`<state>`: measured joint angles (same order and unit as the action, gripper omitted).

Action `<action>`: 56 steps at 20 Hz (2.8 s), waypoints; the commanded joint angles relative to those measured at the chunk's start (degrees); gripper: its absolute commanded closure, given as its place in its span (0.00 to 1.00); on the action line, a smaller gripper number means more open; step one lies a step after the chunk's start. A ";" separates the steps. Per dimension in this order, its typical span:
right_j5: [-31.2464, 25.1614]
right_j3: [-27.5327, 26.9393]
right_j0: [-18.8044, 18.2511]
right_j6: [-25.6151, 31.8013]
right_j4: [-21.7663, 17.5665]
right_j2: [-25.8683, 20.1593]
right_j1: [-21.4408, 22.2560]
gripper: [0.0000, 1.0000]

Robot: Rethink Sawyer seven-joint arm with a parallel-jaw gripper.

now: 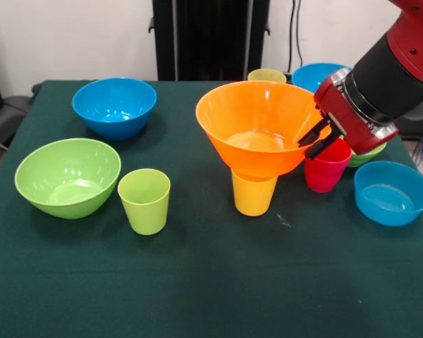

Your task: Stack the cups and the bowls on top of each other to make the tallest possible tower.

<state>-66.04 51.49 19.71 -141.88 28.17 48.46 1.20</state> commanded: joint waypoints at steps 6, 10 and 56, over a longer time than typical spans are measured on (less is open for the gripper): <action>2.83 -0.90 -2.55 2.00 -2.88 -10.70 -1.03 1.00; 2.85 -1.01 -2.93 1.98 -2.92 -11.17 -0.97 1.00; -0.48 1.86 -7.29 4.39 -9.48 -15.78 5.13 1.00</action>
<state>-66.03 51.71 12.57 -141.89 23.39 41.20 7.93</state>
